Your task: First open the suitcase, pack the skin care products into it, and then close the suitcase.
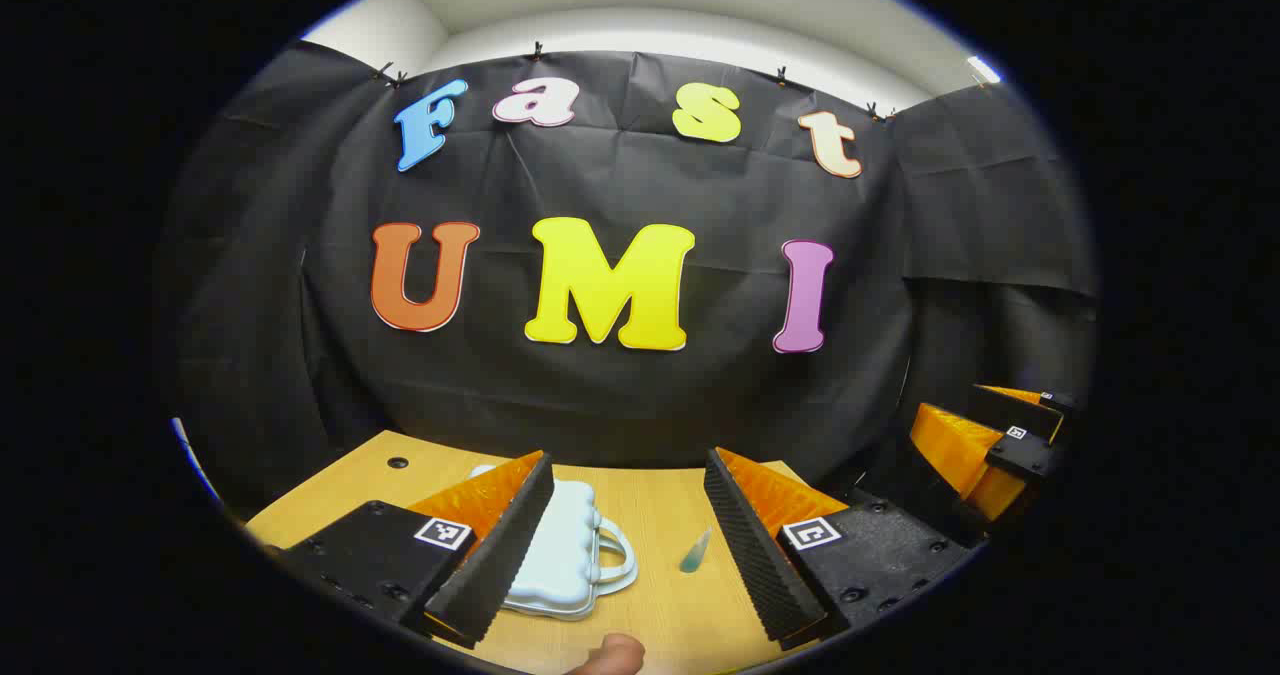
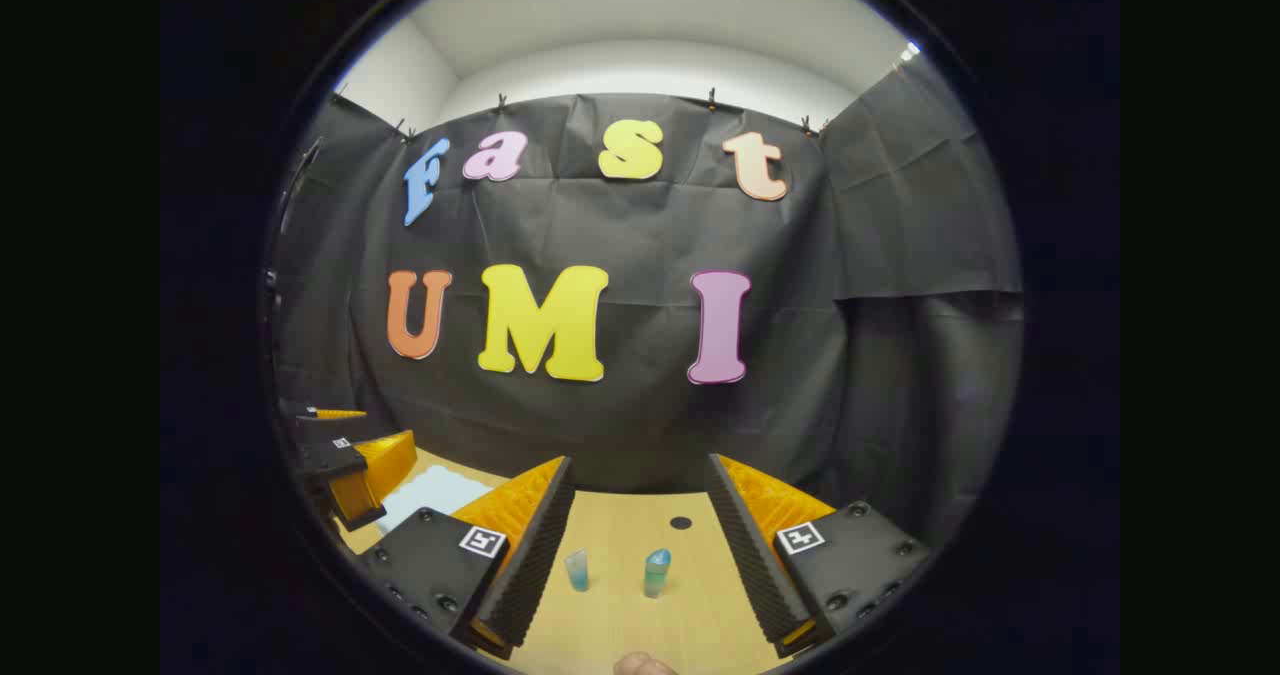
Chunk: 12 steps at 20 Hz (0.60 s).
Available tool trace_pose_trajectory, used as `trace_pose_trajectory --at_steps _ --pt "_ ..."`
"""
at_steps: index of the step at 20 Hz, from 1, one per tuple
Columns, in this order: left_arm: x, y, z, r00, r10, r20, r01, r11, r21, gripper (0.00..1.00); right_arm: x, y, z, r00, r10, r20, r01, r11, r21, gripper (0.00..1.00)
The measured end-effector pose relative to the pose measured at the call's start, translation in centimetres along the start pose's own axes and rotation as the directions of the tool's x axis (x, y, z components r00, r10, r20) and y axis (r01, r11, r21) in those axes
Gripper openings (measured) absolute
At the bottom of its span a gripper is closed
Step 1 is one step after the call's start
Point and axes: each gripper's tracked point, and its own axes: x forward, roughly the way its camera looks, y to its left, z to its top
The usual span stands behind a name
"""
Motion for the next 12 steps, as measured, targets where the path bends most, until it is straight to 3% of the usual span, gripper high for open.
trace_pose_trajectory --at_steps 12 --pt "0.7 -1.7 0.2 1.0 0.005 0.02 -0.006 1.0 0.009 0.97 1.6 -1.9 -1.1 0.999 0.01 -0.033 -0.01 1.0 0.001 0.8"
